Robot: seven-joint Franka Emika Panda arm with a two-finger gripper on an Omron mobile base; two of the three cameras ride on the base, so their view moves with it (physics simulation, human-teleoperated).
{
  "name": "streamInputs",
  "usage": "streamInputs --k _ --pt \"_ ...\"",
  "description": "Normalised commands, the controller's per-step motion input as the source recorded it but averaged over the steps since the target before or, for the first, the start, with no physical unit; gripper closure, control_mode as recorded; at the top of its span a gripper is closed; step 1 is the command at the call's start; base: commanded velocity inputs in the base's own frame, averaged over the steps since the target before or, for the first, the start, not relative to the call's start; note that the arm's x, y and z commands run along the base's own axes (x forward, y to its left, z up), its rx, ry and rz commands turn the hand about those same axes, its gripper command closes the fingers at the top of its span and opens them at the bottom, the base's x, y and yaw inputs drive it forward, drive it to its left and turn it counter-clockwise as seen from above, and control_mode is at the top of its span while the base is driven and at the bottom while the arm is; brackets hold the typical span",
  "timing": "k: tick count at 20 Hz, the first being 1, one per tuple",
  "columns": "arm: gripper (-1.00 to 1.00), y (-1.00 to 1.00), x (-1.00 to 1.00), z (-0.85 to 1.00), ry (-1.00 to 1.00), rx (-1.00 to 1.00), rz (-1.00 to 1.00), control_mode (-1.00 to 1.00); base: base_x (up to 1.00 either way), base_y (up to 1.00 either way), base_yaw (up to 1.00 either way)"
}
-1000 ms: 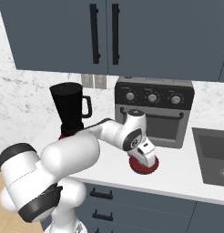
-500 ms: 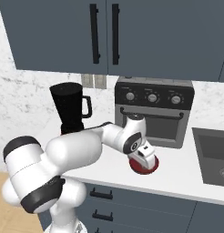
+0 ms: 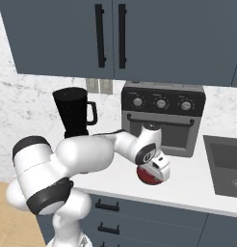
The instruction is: Close the lid blender by securely placing the lid on top.
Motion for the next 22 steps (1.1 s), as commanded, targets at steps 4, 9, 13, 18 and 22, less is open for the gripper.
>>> streamInputs --k 4,9,13,18,22 --pt "-1.0 0.0 0.13 0.0 0.03 0.0 0.0 -1.0 0.0 0.0 0.0" --pt "-1.0 0.0 0.06 0.0 0.01 0.0 0.0 -1.0 0.0 0.0 0.0" --pt "-1.0 0.0 0.16 -0.04 0.0 0.0 0.0 -1.0 0.0 0.0 0.0" --pt "-1.0 0.0 0.14 -0.07 0.0 0.0 0.0 -1.0 0.0 0.0 0.0" --pt "-1.0 0.0 0.08 -0.14 0.0 0.0 0.0 -1.0 0.0 0.0 0.0"
